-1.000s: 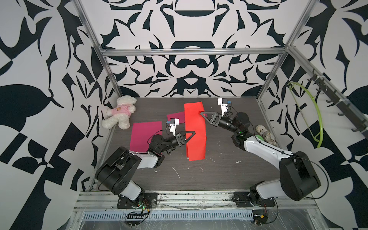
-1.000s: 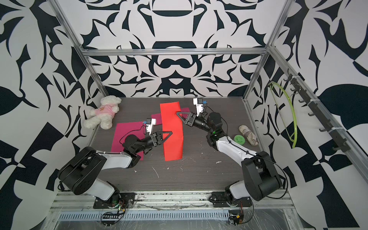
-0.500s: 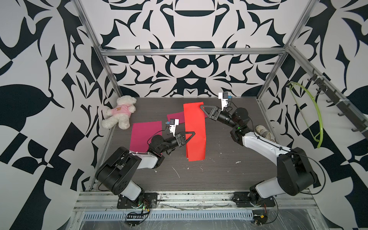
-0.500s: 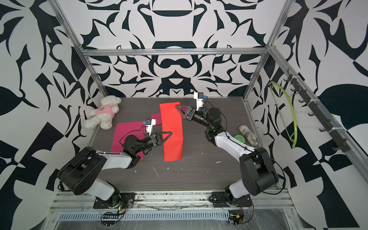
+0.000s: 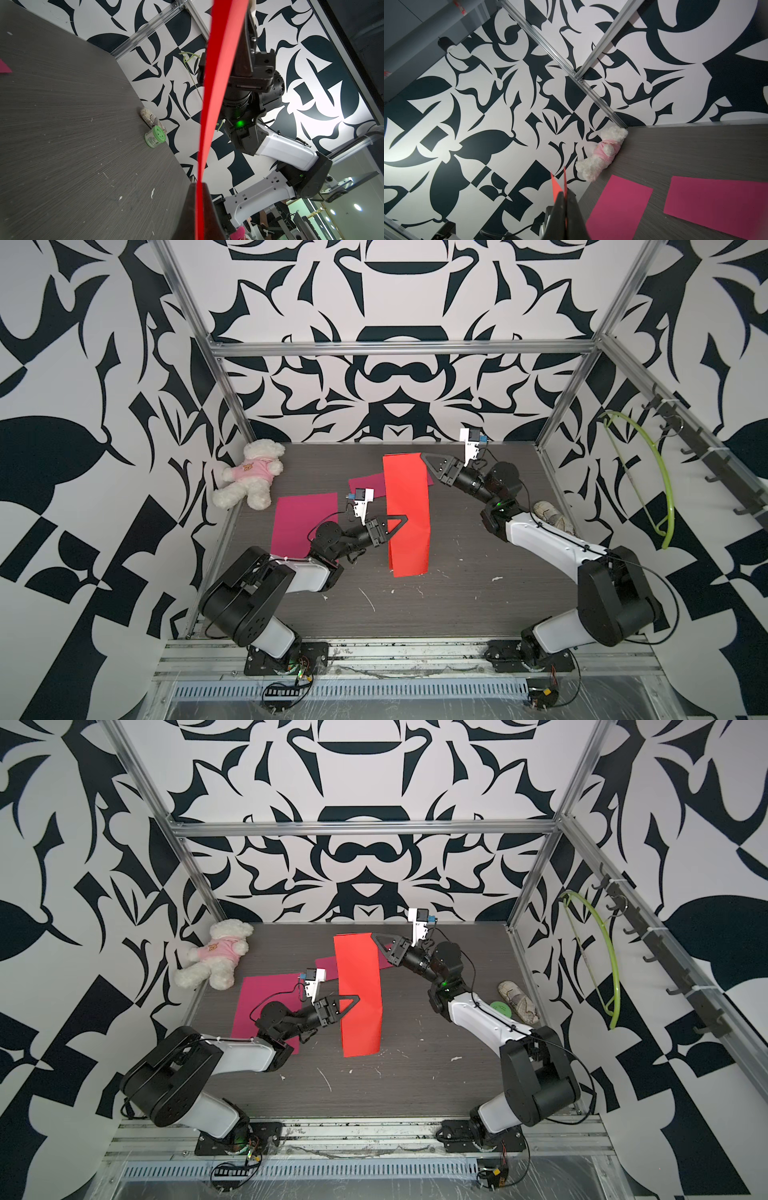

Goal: Fold the rectangular paper in half along the long edge
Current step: Fold the paper.

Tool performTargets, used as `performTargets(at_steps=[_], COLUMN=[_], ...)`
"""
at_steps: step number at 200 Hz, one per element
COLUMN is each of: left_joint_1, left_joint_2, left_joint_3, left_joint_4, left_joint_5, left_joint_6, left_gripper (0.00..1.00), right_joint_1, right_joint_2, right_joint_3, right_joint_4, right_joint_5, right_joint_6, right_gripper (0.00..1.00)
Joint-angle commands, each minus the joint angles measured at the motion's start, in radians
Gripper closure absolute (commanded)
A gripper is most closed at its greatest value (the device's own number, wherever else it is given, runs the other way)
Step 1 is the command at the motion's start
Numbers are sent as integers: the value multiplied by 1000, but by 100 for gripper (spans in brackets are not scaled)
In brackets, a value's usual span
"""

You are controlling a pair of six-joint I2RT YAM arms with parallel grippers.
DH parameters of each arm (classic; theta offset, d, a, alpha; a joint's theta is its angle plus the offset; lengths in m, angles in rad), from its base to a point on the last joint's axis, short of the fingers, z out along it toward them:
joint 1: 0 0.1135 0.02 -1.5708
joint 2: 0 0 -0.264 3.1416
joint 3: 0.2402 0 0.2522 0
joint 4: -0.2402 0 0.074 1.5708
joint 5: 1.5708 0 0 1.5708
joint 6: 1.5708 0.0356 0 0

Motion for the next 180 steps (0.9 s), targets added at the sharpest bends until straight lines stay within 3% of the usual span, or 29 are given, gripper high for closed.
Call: performTargets(at_steps=[1, 6, 13, 18, 37, 54, 75, 123, 180], left_joint_1=[-1, -1, -2, -1, -1, -1, 2, 10, 12], left_joint_2=[-3, -3, -3, -3, -3, -7, -10, -2, 68], left_joint_3=[-10, -9, -9, -8, 0, 11, 29, 77, 176], left_joint_4=[15, 14, 15, 15, 15, 13, 13, 12, 13], left_joint_5=[7, 5, 4, 4, 0, -3, -7, -24, -32], left_joint_6=[10, 11, 11, 11, 8, 5, -1, -2, -15], left_gripper=[100, 100, 100, 100, 100, 100, 100, 100, 100], right_joint_1=[-4, -3, -3, -3, -3, -1, 6, 30, 53], right_joint_2=[-34, -36, -36, -36, -46, -51, -58, -134, -264], right_joint_3=[8, 4, 4, 1, -21, -42, -84, -232, -351], right_joint_4=[46, 46, 45, 44, 24, 28, 71, 101, 38], right_joint_5=[30, 27, 13, 6, 7, -39, -92, -106, -45], right_joint_6=[-3, -2, -4, -4, 3, 11, 45, 92, 88], right_gripper=[82, 84, 98, 99, 58, 46, 41, 42, 63])
